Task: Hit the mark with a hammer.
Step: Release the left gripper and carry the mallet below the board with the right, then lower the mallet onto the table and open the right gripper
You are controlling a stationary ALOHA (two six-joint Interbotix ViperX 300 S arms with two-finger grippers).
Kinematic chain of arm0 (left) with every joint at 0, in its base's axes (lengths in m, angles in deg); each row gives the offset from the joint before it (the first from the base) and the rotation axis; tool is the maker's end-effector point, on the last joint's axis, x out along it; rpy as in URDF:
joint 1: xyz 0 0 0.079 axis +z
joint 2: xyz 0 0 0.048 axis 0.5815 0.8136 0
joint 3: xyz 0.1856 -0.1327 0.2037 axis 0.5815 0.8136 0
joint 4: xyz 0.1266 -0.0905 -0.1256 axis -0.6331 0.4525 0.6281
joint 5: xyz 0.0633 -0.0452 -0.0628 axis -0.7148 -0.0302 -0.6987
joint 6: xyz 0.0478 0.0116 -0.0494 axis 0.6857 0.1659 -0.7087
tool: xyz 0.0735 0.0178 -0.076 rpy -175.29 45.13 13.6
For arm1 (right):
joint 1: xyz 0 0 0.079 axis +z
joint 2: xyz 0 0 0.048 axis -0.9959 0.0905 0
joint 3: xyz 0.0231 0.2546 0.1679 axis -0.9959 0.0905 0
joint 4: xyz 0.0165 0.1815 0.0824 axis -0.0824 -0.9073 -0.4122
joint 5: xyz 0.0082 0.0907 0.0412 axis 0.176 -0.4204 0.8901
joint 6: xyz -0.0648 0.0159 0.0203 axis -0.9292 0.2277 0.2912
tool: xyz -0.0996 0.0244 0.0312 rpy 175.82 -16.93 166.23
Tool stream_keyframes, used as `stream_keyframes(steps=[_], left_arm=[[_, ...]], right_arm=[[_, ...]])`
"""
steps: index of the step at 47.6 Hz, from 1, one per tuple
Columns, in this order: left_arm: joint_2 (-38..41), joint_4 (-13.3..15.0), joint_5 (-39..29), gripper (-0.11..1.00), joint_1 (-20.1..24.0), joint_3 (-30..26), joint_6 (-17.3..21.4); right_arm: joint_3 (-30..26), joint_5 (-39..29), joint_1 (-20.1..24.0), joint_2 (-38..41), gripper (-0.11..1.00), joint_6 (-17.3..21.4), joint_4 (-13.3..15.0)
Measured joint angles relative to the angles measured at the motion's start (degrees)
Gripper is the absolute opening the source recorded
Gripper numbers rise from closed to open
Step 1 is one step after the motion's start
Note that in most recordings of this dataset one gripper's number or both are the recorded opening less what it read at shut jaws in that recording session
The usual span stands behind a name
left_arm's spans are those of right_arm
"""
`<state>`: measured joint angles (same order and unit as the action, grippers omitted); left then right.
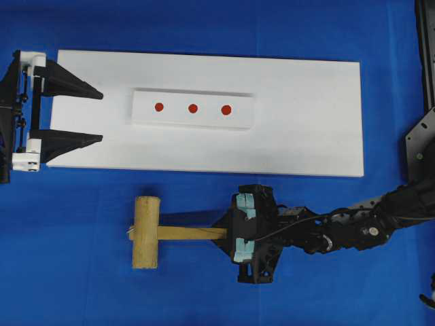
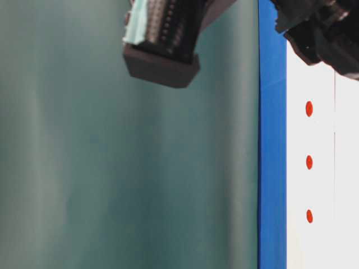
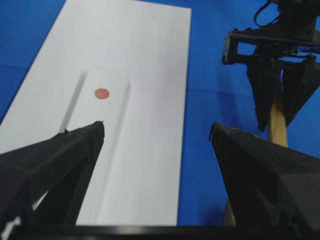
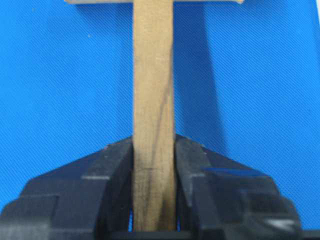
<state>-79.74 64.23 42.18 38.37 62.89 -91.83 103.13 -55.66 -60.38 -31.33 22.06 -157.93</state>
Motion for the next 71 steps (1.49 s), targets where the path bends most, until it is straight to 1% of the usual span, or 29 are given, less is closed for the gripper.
stream_keyframes(steps=[25,28,30,32,41,43,45,48,50,57,62,71], left_arm=[[0.0,0.0,0.1,0.83,0.0,0.0,0.0],[0.0,0.0,0.3,0.83,0.0,0.1,0.0],[0.0,0.0,0.4,0.83,0.0,0.1,0.1],[0.0,0.0,0.4,0.83,0.0,0.0,0.1],[0.0,0.0,0.7,0.83,0.0,0.1,0.0],[0.0,-0.1,0.8,0.83,0.0,0.0,0.0],[0.0,0.0,0.7,0.83,0.0,0.1,0.1],[0.0,0.0,0.7,0.83,0.0,0.0,0.0],[0.0,0.0,0.8,0.83,0.0,0.1,0.0],[-0.3,0.0,0.8,0.83,0.0,0.1,0.0],[-0.3,0.0,0.8,0.83,0.0,0.1,0.4],[-0.4,0.0,0.8,0.83,0.0,0.1,0.4]], right_arm=[[-0.2,0.1,-0.5,2.7,0.09,-0.1,0.3],[-0.3,0.1,-0.5,2.8,0.10,-0.1,0.4],[-0.3,0.1,-0.5,2.8,0.16,-0.2,0.3],[-0.3,0.0,-0.5,2.8,0.26,-0.2,0.3],[-0.4,0.3,-1.0,2.9,0.82,-0.9,0.4],[-0.4,0.4,-1.1,2.9,0.89,-1.1,0.4],[-0.3,0.4,-1.1,2.7,0.88,-1.1,0.4],[-0.3,0.4,-1.1,1.8,0.81,-1.8,0.4],[-0.2,0.5,-1.1,0.7,0.79,-2.4,0.5],[0.7,0.5,-1.0,-4.8,0.81,-5.1,0.8],[1.6,0.5,-1.3,-8.4,0.80,-6.3,0.8],[3.0,0.4,-2.2,-13.0,0.80,-6.9,0.8]])
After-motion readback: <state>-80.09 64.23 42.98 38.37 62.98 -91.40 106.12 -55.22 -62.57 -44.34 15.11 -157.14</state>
